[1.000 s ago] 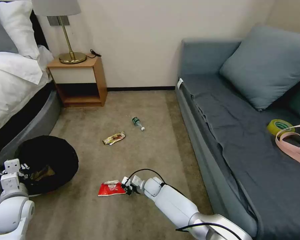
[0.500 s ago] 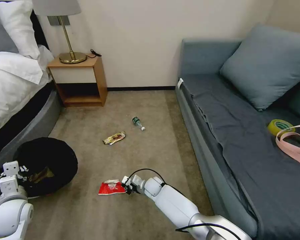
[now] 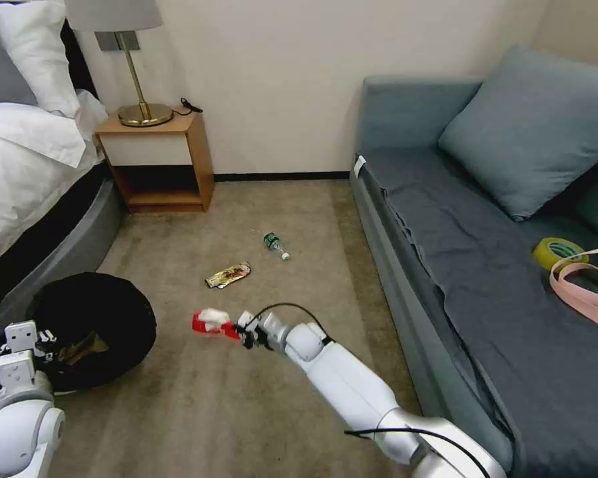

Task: Pick up the trash bin, then pick up the garbage on the floor and place it into the trash bin.

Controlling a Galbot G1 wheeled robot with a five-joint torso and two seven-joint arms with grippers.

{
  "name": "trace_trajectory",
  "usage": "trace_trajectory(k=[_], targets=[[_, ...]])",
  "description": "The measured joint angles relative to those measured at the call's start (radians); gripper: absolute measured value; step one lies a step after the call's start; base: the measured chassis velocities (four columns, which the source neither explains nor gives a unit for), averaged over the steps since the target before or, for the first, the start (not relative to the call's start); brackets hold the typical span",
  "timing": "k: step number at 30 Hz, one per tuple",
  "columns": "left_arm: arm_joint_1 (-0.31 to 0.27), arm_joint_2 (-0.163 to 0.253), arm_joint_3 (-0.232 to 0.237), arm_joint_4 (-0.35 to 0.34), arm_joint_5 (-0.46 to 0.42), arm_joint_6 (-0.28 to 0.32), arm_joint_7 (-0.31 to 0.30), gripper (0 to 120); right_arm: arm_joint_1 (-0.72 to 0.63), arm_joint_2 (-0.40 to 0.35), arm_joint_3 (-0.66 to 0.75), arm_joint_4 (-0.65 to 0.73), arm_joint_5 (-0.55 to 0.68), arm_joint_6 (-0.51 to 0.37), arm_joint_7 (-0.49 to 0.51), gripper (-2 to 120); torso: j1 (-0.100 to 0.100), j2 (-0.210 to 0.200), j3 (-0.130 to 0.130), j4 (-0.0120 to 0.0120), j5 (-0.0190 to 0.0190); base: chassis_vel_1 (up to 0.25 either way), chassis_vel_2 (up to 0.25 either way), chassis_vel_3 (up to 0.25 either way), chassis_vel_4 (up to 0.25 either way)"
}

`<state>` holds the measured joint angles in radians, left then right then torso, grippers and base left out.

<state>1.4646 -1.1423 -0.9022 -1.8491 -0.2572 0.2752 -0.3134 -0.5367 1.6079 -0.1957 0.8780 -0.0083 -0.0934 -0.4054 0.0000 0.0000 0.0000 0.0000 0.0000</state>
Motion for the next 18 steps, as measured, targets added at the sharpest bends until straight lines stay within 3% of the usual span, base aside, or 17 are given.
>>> trace_trajectory(k=[10,18], targets=[[-0.008,0.005,0.015,-0.015,0.0,0.005,-0.001,4,0.061,-0.018,0.02,0.19,0.061,-0.046,0.0,0,0.0,0.0,0.0,0.0,0.0001,0.0,0.0,0.0,0.0],[-0.019,0.004,0.029,-0.016,0.003,0.009,-0.003,4,0.036,-0.065,-0.06,0.41,0.145,-0.124,-0.005,0,0.0,0.0,0.0,-0.0001,0.0,0.0,0.0,0.0,0.0]])
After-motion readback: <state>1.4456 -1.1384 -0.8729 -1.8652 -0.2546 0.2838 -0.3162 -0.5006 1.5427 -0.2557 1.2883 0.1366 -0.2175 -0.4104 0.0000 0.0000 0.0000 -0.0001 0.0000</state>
